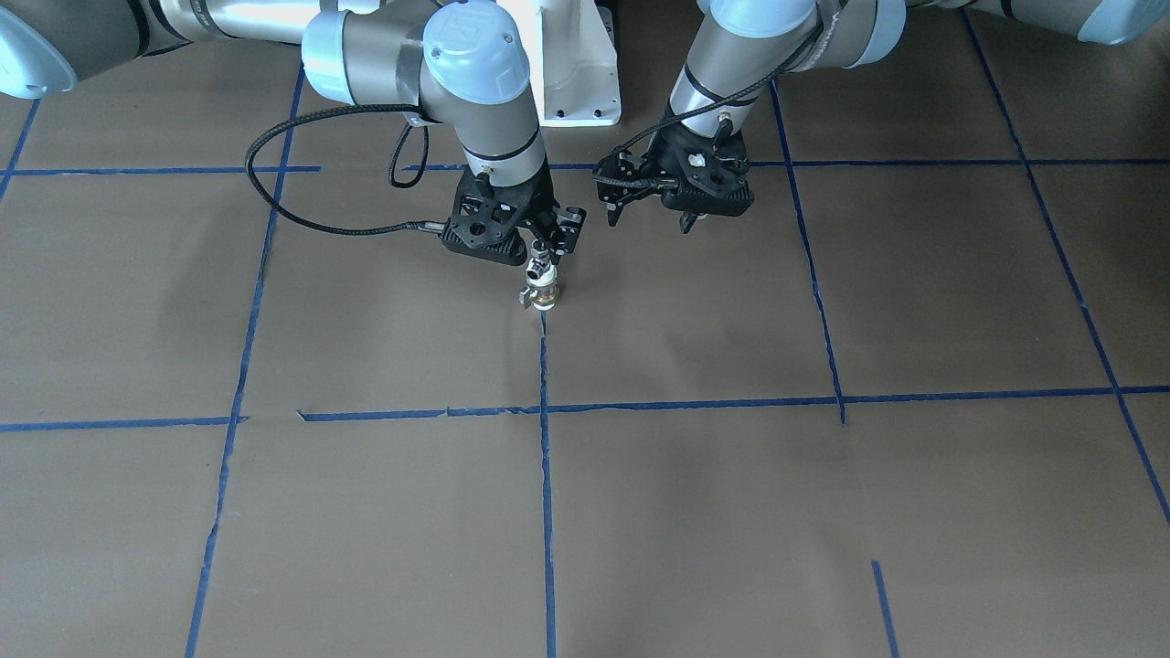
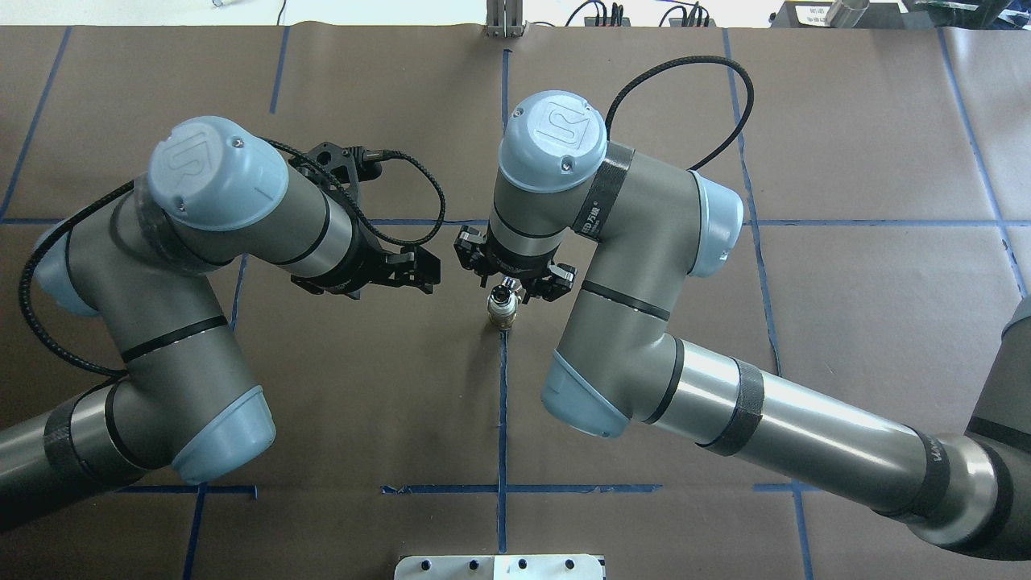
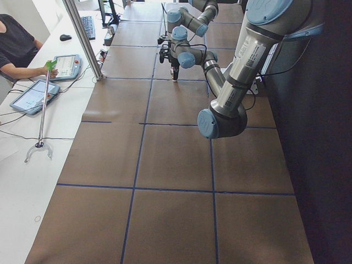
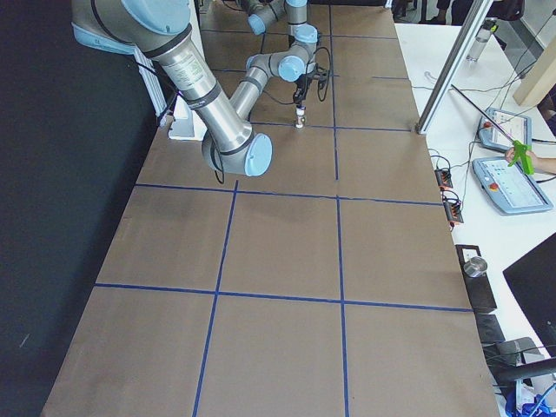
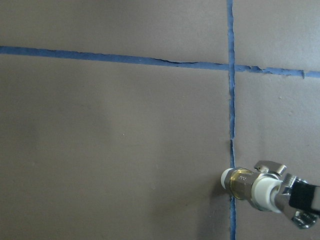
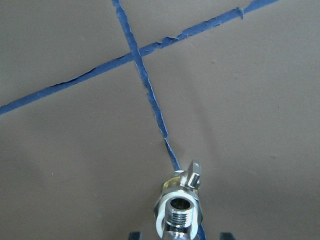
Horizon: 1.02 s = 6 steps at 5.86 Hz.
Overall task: Assemble PPR valve and pipe with both arms
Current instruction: 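Lower and press the chrome piece onto the white fitting with the right gripper, then open the right gripper and withdraw both arms from the assembly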
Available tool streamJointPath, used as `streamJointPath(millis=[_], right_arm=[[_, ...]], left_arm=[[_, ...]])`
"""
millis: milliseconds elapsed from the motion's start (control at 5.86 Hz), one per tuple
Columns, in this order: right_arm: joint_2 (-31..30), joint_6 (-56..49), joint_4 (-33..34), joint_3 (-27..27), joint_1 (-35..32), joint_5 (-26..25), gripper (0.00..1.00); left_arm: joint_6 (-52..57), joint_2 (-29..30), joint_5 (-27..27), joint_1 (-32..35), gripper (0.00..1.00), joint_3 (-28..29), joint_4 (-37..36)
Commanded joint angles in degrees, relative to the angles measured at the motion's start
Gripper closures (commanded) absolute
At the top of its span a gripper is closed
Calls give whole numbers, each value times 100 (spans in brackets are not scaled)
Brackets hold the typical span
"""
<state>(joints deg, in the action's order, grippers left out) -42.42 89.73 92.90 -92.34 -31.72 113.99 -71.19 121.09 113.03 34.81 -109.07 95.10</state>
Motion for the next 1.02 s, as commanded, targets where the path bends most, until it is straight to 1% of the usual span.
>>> streamJointPath(millis=[0, 171, 341, 512, 683, 854], right_arm=[[-3, 0, 0, -108, -36, 0, 0], [-342, -17, 0, -623, -263, 43, 0], [-1346, -96, -44, -1776, -517, 166, 0], [-2140, -227, -53, -2493, -755, 315, 0], [-2904, -890, -53, -2917, -1157, 708, 0], [-3617, -1871, -62, -3113, -1640, 973, 0]], left_arm=[[0, -6, 0, 26, 0, -35, 0], [9, -15, 17, 52, 0, -96, -9], [52, -381, 26, 79, 0, -384, 0], [105, -697, 53, 140, 0, -657, 0], [175, -840, 253, 254, 0, -677, -9], [811, -1285, 333, 420, 0, -877, -17]])
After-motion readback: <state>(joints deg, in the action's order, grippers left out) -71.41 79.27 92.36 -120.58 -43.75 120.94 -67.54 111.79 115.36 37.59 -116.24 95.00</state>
